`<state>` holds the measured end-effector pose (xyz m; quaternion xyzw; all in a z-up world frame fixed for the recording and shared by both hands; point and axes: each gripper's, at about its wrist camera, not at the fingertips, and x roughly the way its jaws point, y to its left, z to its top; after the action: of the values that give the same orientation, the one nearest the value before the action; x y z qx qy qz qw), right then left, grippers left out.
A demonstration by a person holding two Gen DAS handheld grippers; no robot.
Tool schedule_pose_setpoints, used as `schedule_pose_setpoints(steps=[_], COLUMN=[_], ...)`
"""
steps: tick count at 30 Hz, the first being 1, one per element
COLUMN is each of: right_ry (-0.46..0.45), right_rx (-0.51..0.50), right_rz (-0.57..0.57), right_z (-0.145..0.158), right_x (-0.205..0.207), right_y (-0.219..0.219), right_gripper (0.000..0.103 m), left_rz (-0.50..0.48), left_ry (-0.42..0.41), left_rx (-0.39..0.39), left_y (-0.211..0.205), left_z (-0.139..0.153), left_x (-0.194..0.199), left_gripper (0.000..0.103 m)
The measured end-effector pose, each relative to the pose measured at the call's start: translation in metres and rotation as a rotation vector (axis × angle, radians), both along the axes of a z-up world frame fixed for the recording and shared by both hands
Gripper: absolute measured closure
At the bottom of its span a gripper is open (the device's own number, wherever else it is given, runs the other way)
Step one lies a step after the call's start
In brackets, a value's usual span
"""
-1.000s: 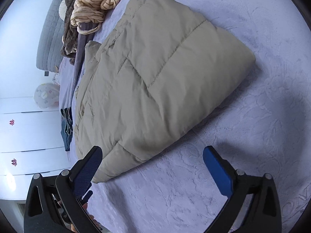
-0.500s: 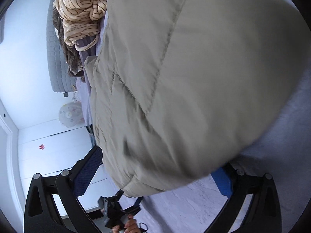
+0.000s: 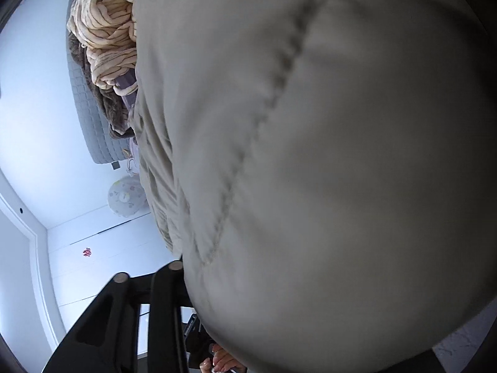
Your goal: Fold large clothes
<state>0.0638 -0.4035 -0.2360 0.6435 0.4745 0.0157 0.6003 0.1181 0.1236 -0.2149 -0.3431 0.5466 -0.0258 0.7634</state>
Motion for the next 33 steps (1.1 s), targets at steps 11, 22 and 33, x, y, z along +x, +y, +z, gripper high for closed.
schedule_pose_setpoints(steps=[11,22,33], right_ry=[-0.044,0.059,0.132], right_rx=[-0.084,-0.062,-0.059], right_rz=[0.054,0.049,0.150], right_z=[0.053,0.061,0.060], right_x=[-0.059,-0.207,-0.243], right_y=[0.015,0.049,0.054], right_gripper=[0.080,0.080,0.063], left_rz=[-0.205,-0.300,-0.221], left_ry=[-0.080,0.034,0.162], left_rx=[0.130,0.125,0.247], left_y=[0.004,0.039,0.061], left_z=[0.063,0.068,0.057], left_x=[-0.061,-0.194,-0.258], left_gripper=[0.088,0.087,0.068])
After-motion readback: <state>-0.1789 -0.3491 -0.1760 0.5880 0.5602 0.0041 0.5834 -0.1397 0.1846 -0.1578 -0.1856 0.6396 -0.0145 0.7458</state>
